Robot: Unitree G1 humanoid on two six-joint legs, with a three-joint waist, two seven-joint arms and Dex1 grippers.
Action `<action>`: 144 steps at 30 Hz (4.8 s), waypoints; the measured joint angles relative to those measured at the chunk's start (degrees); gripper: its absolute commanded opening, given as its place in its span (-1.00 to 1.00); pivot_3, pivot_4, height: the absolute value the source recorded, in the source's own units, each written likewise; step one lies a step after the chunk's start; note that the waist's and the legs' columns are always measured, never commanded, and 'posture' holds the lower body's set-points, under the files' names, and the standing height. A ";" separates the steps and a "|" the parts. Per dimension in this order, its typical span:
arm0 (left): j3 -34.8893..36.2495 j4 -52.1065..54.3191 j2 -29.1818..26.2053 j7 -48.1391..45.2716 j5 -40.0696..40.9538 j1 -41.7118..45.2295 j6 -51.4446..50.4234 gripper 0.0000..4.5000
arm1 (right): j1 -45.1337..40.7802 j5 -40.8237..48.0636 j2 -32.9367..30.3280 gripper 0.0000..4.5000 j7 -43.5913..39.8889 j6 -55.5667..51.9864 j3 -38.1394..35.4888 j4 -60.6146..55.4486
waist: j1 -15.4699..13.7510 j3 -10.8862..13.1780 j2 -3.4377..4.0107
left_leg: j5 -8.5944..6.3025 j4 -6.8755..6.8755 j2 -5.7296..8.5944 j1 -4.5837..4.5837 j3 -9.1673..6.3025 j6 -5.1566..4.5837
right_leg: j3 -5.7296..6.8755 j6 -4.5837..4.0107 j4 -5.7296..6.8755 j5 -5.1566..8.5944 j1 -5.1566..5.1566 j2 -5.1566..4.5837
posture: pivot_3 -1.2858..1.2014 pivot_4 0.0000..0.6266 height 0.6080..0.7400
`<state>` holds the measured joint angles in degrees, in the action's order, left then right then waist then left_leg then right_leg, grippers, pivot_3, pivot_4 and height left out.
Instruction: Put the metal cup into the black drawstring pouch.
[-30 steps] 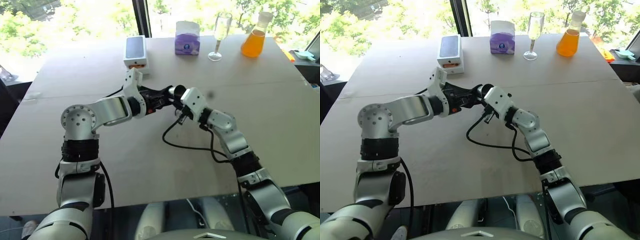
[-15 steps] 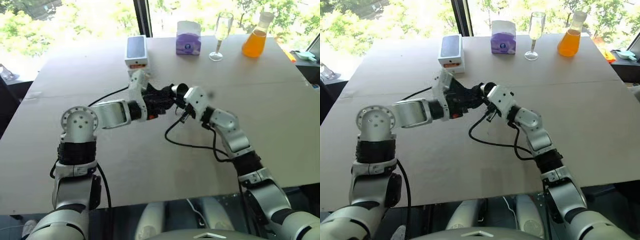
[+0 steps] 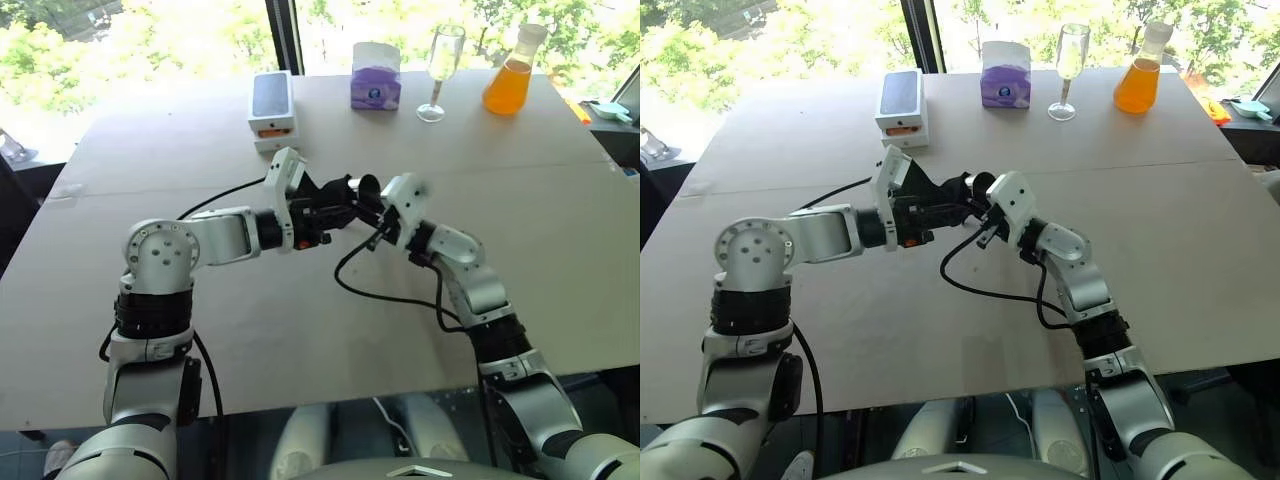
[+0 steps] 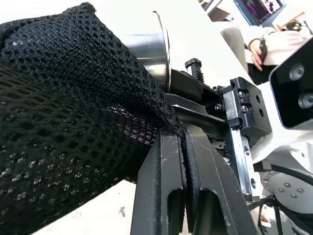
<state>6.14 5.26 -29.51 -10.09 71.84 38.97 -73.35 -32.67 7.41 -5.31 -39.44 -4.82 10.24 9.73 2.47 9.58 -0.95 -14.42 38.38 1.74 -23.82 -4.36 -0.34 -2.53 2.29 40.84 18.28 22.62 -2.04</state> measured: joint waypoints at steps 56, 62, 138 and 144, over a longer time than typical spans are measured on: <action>14.47 -13.27 10.79 -5.88 -6.34 11.47 -11.43 -1.00 | -8.15 -4.64 -0.99 -0.97 -8.68 7.97 8.49 6.66 | 0.21 0.01 -0.01 | 0.00 0.01 0.00 0.00 -0.05 0.01 | 0.03 0.00 0.01 0.00 0.02 0.01 | 0.03 -0.52 1.00; 14.90 -9.30 10.75 -3.50 -6.36 9.84 -13.31 -1.00 | -11.04 -11.74 -0.91 -0.97 -6.32 16.64 10.16 14.59 | 0.35 0.01 -0.01 | 0.01 0.01 -0.01 0.01 -0.04 0.01 | 0.01 0.00 0.00 0.00 0.01 0.00 | 0.03 -0.52 1.00; 5.84 -2.35 7.12 -8.35 -32.40 -2.17 4.93 -1.00 | 3.91 -8.59 -8.13 0.44 16.51 -26.44 0.39 -6.33 | -0.61 -0.01 -0.05 | 0.04 0.00 0.07 0.01 -0.16 0.07 | 0.10 -0.01 0.00 -0.01 -0.10 -0.03 | 0.03 -0.52 1.00; 5.76 -2.57 7.05 -8.36 -32.51 -2.16 5.03 -1.00 | 5.58 -4.65 -6.96 0.44 17.54 -32.83 -5.88 -10.61 | -0.13 0.00 -0.04 | 0.04 -0.03 0.02 0.00 -0.15 0.07 | 0.06 -0.01 0.03 -0.01 -0.04 0.02 | 0.03 -0.52 1.00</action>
<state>11.90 2.69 -22.47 -18.45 39.33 36.81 -68.32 -27.09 2.76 -12.27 -21.90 -37.65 4.36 -0.88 2.34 9.57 -0.99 -14.38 38.34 1.76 -23.82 -4.51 -0.27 -2.47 2.28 40.87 18.27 22.58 -2.01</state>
